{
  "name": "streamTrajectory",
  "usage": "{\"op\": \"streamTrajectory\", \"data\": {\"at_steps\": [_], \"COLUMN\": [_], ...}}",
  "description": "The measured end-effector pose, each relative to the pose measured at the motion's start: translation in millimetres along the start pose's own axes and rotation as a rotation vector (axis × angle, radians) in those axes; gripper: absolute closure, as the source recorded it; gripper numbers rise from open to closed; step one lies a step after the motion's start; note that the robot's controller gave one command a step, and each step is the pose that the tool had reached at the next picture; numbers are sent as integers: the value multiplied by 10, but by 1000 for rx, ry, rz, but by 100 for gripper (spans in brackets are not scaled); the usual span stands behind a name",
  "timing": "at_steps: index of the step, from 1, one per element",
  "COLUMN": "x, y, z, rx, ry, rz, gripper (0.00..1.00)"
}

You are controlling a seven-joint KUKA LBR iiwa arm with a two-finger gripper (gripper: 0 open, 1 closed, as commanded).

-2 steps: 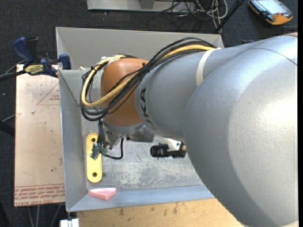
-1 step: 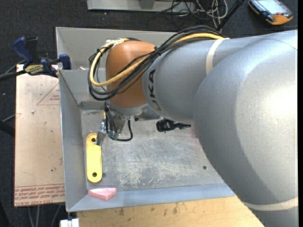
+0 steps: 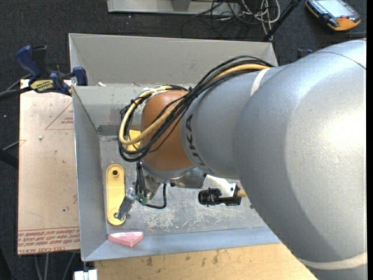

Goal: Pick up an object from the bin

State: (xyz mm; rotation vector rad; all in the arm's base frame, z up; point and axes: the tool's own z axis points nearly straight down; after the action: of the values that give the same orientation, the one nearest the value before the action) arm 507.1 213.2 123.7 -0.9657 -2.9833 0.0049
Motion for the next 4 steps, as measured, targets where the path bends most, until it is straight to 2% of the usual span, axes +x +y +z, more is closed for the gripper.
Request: {"op": "streamTrajectory", "data": {"at_steps": [1,2,3,4], "x": [-18,-91,-202,-203], "y": [17,327,434,434], "z": [-13,387,468,467], "rx": [-4,-10,-16,-16], "ry": [-4,-7,-16,-17], "rz": [0,-7,-70,-69], "gripper": [0,0,100,100]}}
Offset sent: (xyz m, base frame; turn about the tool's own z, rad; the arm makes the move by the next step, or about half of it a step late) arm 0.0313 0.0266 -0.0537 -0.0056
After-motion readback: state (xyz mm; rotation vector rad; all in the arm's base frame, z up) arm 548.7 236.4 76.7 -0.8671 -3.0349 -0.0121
